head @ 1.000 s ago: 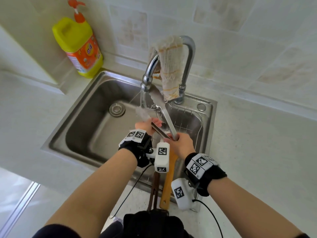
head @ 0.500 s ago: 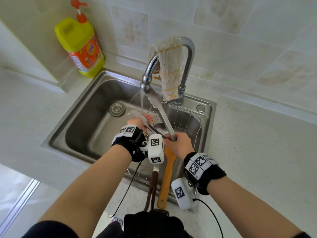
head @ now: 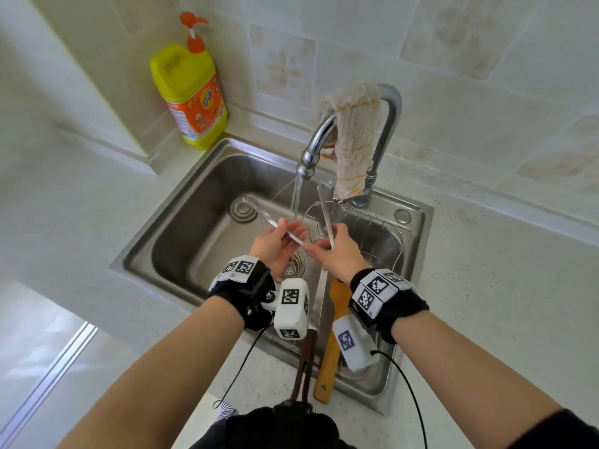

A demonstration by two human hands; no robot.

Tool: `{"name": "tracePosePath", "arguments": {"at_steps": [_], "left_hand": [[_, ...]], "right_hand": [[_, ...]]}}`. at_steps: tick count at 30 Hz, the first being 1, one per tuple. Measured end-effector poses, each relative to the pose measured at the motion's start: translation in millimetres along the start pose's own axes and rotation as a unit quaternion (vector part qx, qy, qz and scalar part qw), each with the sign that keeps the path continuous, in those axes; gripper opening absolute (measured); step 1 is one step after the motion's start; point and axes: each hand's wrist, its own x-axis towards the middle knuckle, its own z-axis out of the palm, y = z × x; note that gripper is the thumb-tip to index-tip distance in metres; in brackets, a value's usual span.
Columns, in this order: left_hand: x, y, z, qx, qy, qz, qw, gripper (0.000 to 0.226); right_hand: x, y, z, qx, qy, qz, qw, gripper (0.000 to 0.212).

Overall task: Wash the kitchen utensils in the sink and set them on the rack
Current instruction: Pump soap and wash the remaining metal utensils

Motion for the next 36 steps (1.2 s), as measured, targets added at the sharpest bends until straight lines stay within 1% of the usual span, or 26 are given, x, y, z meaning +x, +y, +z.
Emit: {"name": "tracePosePath", "arguments": {"at_steps": [2,4,6,8,10,11,12,14,16,18,19,22,24,26,28,29,31,32,34,35,36], "left_hand": [[2.3,5.1,3.2,-0.011,0.001,0.021,1.000,0.026],[1.8,11.1,9.2,-0.023,0.003,0.035,0.999,0.023],[0.4,13.9,13.9,-0.030,-0.006,0.045,0.999,0.023],[-4.5,12.2,18.3,-0.017,-0.040,0.043,0.998,0.023],[-10.6,3.4,25.2,0.000,-0.086,0.017,0.996,0.023],[-12.4,-0.9,29.5,0.005,-0.091,0.002,0.996,0.024],[-12.7,-4.4,35.6,0.007,-0.082,-0.008,0.997,0.027],[-11.6,-8.0,47.4,-0.004,-0.035,-0.016,0.999,0.034],[-9.2,-4.1,57.7,-0.028,0.014,-0.018,0.999,0.039],[-6.5,0.1,60.2,-0.037,0.033,-0.022,0.999,0.038],[-7.6,1.7,61.0,-0.032,0.029,-0.027,0.999,0.037],[-17.1,-2.4,60.5,0.033,-0.003,-0.045,0.998,0.027],[-23.3,-8.0,56.9,0.064,-0.008,-0.048,0.997,0.027],[-19.8,-9.3,51.2,0.071,0.013,-0.029,0.997,0.027],[-11.7,-3.8,46.4,0.054,0.042,-0.012,0.998,0.029],[-8.1,0.1,45.3,0.040,0.059,-0.010,0.997,0.033],[-4.7,4.8,47.1,0.033,0.079,-0.015,0.996,0.039],[-6.3,4.4,48.8,0.047,0.075,-0.007,0.996,0.038],[-15.2,-2.3,54.8,0.124,0.047,0.014,0.991,0.032],[-17.6,-7.7,54.5,0.156,0.035,0.020,0.987,0.029],[-18.9,-11.8,54.0,0.164,0.022,0.017,0.986,0.028]], "right_hand": [[4.4,-3.7,-2.1,-0.004,-0.012,0.002,1.000,0.077],[8.3,-6.0,-3.6,-0.014,-0.026,0.002,1.000,0.078],[9.9,-7.0,-3.6,-0.014,-0.036,0.001,0.999,0.070],[9.7,-8.4,-3.7,0.011,-0.055,0.000,0.998,0.052],[8.9,-9.9,-7.3,0.002,-0.072,-0.012,0.997,0.031],[9.3,-9.0,-8.2,0.004,-0.072,-0.014,0.997,0.030],[9.5,-7.7,-8.9,0.008,-0.069,-0.009,0.998,0.035],[9.0,-5.0,-6.9,0.010,-0.075,0.009,0.997,0.043],[7.7,-3.5,-2.9,0.022,-0.094,0.015,0.995,0.039],[5.6,-3.4,-1.9,0.028,-0.092,0.013,0.995,0.033],[5.1,-3.7,-4.2,0.017,-0.082,0.013,0.996,0.033],[2.8,-0.5,-8.2,-0.010,-0.039,0.019,0.999,0.047],[-0.5,-0.6,-6.8,-0.027,-0.038,0.012,0.999,0.051],[-4.5,-4.2,-5.2,-0.042,-0.055,0.009,0.998,0.052],[-6.9,-9.2,-2.1,-0.058,-0.083,-0.005,0.995,0.050],[-7.4,-11.0,1.2,-0.071,-0.097,-0.015,0.993,0.046],[-5.9,-11.5,5.0,-0.076,-0.099,-0.019,0.992,0.035],[-4.3,-11.1,5.6,-0.059,-0.087,-0.012,0.994,0.033],[-4.7,-10.6,-0.5,-0.023,-0.061,-0.002,0.998,0.035],[-4.6,-8.7,-3.1,-0.025,-0.056,-0.007,0.998,0.034],[-5.1,-6.2,-5.3,-0.041,-0.057,-0.015,0.997,0.033]]}}
